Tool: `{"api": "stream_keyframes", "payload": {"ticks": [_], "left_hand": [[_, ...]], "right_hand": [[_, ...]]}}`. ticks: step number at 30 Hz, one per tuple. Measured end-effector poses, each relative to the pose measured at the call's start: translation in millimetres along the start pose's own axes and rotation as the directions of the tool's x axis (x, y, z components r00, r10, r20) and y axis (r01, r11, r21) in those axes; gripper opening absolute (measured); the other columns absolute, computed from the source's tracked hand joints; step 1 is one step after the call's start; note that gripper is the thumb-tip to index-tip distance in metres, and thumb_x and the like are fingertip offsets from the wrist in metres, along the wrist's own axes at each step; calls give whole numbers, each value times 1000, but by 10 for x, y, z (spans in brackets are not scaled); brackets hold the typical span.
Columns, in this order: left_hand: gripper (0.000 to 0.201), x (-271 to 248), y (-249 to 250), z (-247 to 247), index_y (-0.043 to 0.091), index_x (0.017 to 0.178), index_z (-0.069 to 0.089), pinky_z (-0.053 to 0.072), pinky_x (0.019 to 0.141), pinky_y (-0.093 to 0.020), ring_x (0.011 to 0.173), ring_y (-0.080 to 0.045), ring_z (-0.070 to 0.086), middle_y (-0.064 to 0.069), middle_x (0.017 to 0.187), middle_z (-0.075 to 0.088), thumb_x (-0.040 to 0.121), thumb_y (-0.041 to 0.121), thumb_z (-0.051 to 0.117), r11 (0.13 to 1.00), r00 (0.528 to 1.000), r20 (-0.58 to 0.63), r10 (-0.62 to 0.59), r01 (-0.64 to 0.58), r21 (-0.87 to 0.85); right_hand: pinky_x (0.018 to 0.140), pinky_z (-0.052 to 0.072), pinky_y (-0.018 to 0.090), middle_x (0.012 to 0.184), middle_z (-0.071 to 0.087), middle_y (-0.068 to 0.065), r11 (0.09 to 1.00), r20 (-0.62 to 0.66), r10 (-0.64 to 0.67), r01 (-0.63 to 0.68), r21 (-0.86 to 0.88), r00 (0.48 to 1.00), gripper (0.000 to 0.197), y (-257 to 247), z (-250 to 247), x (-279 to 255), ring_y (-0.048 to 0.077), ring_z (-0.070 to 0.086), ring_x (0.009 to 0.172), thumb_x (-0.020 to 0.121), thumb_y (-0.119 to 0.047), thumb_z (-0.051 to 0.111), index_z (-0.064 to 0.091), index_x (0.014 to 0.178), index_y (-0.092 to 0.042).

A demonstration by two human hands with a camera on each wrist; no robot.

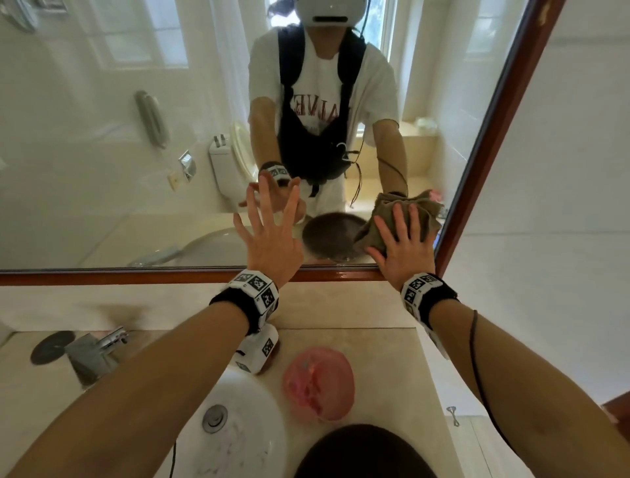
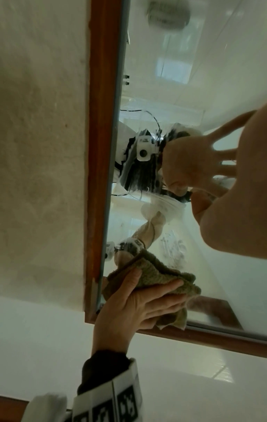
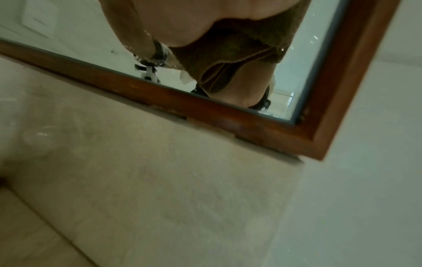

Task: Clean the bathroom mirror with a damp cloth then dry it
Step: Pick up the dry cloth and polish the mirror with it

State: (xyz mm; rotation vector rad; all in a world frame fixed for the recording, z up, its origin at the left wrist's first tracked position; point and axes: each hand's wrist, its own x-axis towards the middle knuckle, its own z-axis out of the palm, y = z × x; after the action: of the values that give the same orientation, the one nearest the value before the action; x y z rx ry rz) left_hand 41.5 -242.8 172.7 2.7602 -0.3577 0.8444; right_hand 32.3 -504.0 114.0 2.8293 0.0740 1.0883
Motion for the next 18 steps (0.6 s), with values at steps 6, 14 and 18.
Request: {"api": "stream_keyframes", "payload": {"ticks": [6, 14, 18], "left_hand": [[98, -155, 60, 90, 37, 155, -14, 16, 110, -75, 150, -43, -9, -18, 162, -17, 82, 20, 49, 1000, 999, 42, 14, -15, 14], [98, -275, -385, 38, 34, 157, -5, 14, 111, -74, 150, -42, -11, -13, 161, -21, 80, 19, 53, 999, 998, 60, -28, 26, 34], [98, -306, -668, -2, 32, 158, -2, 18, 109, -74, 149, -44, -6, -15, 161, -19, 79, 20, 55, 998, 998, 38, -41, 39, 52]], "right_hand": [[107, 2, 64, 158, 8, 20, 970, 47, 236, -238, 52, 971, 74, -69, 208, -215, 45, 5, 143, 93, -62, 29, 12, 152, -20], [110, 22, 60, 149, 17, 40, 692, 93, 678, -676, 255, 729, 80, -1005, 429, -256, 54, 16, 139, 96, -56, 26, 15, 147, 4], [112, 25, 53, 148, 22, 38, 549, 124, 791, -783, 292, 600, 78, -1440, 426, -102, 49, 23, 140, 96, -55, 24, 17, 146, 6]]}}
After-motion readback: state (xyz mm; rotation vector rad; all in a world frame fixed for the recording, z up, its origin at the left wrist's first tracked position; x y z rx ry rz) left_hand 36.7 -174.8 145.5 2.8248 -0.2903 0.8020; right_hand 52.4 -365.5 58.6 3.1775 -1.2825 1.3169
